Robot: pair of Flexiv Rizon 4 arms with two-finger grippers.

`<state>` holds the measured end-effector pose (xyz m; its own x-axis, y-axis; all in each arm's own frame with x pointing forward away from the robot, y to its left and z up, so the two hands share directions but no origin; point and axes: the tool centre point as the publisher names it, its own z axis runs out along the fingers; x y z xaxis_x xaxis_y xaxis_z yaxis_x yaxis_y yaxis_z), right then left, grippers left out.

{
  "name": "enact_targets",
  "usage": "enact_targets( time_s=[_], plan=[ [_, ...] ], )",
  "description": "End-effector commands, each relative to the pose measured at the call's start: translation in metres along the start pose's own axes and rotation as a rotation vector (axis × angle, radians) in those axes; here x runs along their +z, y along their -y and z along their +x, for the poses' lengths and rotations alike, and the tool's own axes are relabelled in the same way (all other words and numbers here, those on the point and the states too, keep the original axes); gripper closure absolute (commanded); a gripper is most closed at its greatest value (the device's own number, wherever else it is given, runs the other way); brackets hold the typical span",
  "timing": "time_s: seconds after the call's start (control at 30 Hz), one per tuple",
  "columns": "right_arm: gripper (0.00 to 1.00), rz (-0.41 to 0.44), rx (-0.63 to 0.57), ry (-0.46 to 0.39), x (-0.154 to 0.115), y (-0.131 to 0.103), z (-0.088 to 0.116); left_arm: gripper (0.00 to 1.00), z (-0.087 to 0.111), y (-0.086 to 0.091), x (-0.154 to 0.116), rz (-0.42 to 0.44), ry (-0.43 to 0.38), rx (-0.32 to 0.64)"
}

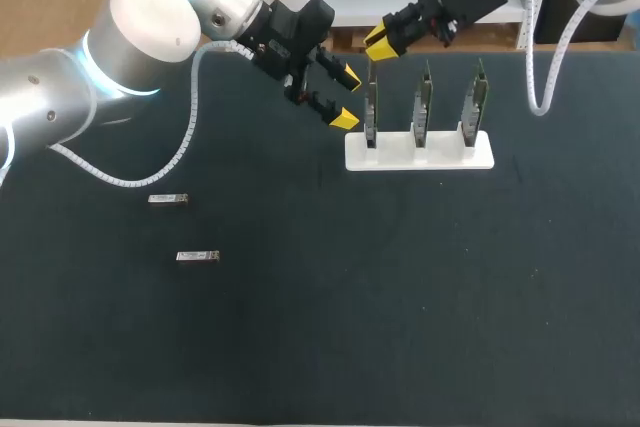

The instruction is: Pick up the optical module with the left hand, and insert it into the network port with the right hand.

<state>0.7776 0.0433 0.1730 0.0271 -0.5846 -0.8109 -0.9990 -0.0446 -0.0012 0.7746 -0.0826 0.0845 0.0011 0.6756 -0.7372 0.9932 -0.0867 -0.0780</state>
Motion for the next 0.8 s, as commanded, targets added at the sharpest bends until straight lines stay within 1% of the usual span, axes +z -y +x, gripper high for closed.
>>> enact_targets(
  time_s=[0.03,0.4,0.8],
  plan=[
    [1.00,0.002,0.000,-0.001,0.0019,0.0011,0.0023,0.00,-0.0010,-0.0017,-0.0002,0.004,-0.005,-0.003],
    [1.00,0.005,-0.002,0.008,0.0005,0.0017,0.0014,0.00,-0.0010,-0.0017,-0.0002,0.004,-0.005,-0.003],
    [1.00,-0.003,0.006,0.003,0.0024,0.0014,0.0053,0.00,-0.0010,-0.0017,-0.0002,0.004,-0.005,-0.003]
  ],
)
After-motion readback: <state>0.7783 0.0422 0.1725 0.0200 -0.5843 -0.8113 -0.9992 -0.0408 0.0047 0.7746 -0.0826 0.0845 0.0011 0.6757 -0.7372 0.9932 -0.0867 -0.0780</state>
